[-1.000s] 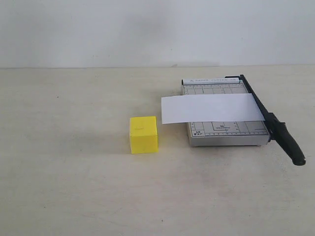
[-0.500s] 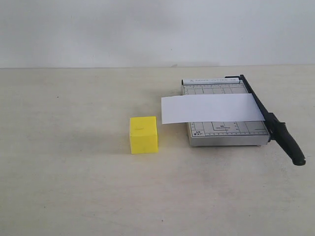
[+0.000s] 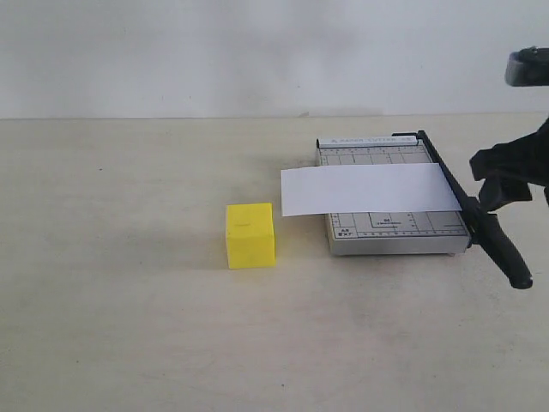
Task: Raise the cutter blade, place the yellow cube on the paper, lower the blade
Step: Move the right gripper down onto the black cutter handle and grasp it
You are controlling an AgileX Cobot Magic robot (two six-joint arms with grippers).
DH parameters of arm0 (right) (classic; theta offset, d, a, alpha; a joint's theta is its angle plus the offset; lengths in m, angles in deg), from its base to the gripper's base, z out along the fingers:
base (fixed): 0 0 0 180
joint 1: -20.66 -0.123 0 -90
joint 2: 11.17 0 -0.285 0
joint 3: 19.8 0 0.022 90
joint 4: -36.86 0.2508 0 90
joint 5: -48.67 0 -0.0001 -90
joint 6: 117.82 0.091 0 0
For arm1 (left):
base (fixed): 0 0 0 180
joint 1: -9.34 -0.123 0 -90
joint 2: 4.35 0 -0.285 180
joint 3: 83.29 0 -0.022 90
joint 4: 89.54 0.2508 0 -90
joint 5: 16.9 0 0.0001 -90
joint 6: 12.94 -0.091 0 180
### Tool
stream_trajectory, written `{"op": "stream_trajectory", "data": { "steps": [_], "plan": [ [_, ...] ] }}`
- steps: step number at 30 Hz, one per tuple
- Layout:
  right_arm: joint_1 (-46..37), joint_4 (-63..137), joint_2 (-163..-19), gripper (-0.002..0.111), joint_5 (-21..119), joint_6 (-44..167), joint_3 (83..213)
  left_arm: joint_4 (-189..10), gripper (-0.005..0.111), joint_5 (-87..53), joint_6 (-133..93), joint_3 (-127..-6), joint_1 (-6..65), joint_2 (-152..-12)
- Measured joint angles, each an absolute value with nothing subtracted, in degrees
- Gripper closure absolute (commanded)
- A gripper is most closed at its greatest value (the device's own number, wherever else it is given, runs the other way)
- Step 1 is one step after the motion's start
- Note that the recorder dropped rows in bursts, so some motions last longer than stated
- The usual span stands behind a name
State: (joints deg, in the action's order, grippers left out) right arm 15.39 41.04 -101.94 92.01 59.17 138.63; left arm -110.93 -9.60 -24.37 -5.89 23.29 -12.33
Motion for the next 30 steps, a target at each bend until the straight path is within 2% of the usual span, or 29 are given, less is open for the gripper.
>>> {"op": "stream_trajectory", "data": {
  "steps": [8,22,25,30],
  "plan": [
    [15.39,41.04,-111.56,0.040,95.85,57.09,140.48,-110.93,0.102,-9.60,-24.37,-5.89,23.29,-12.33],
    [15.39,40.58,-118.99,0.040,92.58,56.26,140.57,-110.93,0.102,-9.60,-24.37,-5.89,23.29,-12.33],
    [15.39,40.18,-120.04,0.053,91.96,56.26,140.57,-110.93,0.102,-9.60,-24.37,-5.89,23.29,-12.33],
    [15.39,38.50,-120.32,0.090,91.53,56.17,140.57,-110.93,0.102,-9.60,-24.37,-5.89,23.29,-12.33]
  ]
}}
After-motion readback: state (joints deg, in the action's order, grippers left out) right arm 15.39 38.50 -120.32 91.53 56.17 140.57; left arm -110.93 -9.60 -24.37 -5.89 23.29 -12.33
